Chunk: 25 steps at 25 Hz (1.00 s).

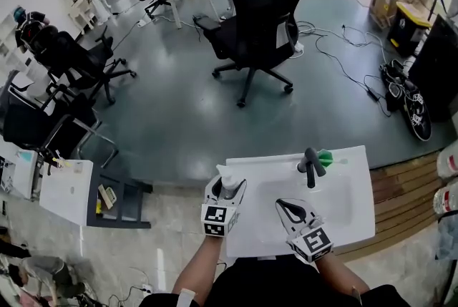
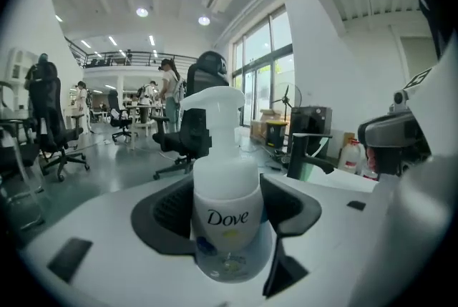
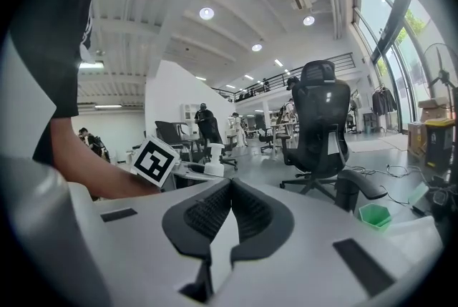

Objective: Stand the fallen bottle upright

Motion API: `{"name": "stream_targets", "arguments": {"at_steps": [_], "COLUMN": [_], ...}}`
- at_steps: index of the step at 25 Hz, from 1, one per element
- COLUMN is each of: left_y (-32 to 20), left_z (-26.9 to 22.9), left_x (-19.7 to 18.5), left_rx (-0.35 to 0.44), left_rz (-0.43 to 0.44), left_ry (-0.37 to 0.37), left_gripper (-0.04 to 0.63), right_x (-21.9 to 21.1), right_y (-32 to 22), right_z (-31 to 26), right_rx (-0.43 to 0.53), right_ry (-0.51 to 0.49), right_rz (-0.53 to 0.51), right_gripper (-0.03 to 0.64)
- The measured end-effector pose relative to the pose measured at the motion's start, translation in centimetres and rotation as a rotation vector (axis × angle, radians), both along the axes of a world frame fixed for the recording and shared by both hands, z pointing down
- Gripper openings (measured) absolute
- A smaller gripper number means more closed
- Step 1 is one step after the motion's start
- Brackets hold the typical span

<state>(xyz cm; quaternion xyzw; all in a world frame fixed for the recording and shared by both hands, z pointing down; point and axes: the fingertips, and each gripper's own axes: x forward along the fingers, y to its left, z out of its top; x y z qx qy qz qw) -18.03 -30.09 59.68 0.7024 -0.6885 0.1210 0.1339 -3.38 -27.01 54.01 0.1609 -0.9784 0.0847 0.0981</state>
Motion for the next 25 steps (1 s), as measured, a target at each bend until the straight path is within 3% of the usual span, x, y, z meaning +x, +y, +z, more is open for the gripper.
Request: {"name": "stream_targets", "arguments": {"at_steps": [3,6,16,25], "left_y": [1.2,2.1,4.4,4.8], "left_z": [-0.5,0.0,5.0,6.8], "left_x": [0.4,0.8,1.6,2.2], "left_rx": [0.085,0.121,0.056,0.057], "left_rz": [-0.006,-0.025,-0.01,0.0], "left_ry": [0.014,0.026,-0.038,-0.056], "left_gripper": [0.287,0.287,0.29,0.295], "right_x": [-0.4,-0.7,-2.4,-3.3], "right_y": [0.4,0.4,1.2,1.2], "right_z": [0.5,0.6,1.9,2.3], "right_rx": [0.012,0.013,0.014,0.013], "right_ry": [0.019,0.024,0.083,0.125], "right_rz": [-0.016,-0.01,-0.032,-0.026], "right_gripper": [0.015,0.015,0.015,0.015]}}
